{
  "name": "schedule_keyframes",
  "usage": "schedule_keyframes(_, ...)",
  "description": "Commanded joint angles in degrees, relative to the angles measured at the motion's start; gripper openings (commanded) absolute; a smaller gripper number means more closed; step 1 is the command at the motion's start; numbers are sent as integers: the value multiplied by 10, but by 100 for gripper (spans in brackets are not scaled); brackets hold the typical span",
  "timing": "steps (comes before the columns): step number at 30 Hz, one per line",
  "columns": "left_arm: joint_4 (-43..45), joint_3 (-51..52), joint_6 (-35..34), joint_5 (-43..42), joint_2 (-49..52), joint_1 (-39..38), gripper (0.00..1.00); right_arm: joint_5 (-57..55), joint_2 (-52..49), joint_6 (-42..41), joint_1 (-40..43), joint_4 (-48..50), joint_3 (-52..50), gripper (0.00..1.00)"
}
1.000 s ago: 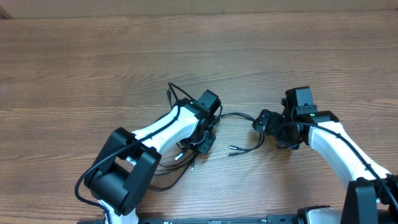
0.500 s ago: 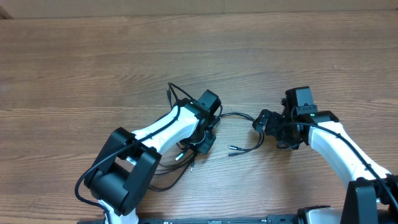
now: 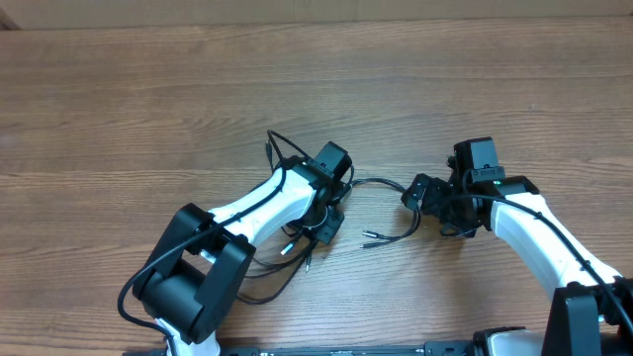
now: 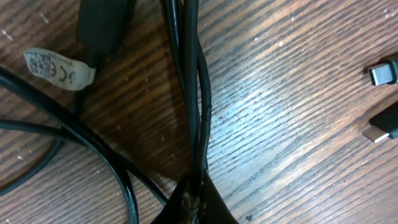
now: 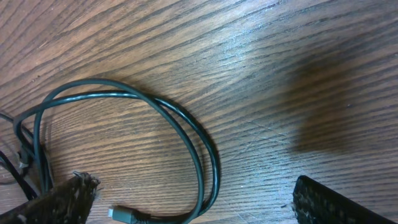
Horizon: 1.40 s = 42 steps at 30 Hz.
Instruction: Untangle cables
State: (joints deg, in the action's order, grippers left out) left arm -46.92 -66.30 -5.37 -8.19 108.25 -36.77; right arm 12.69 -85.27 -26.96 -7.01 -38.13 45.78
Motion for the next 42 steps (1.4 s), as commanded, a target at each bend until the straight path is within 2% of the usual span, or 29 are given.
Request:
schedule_keyframes(1, 0, 0, 14, -2, 0, -3, 4, 3, 3, 3, 2, 3, -4, 100)
schedule_keyframes(9, -35, -28, 41, -2, -2, 2, 4, 3, 3, 3, 2, 3, -4, 100)
schedule_keyframes(18, -52, -52, 42, -2, -2, 15, 4, 3, 3, 2, 2, 4, -4, 100)
schedule_keyframes(25, -68, -59, 74, -3, -2, 20, 4, 3, 3, 2, 2, 43, -4, 100)
schedule_keyframes(30, -71, -64, 76, -6, -2, 27, 4, 116, 3, -2, 2, 2, -4, 100)
schedule_keyframes(35, -84, -80, 76, -8, -9, 34, 4, 174, 3, -13, -2, -19, -5, 100)
schedule_keyframes(38, -87, -95, 76, -9, -27, 34, 4, 183, 3, -13, -10, -29, -5, 94)
schedule_keyframes(42, -88, -119, 76, -9, -67, 34, 4, 184, 3, -13, -24, -31, -5, 71)
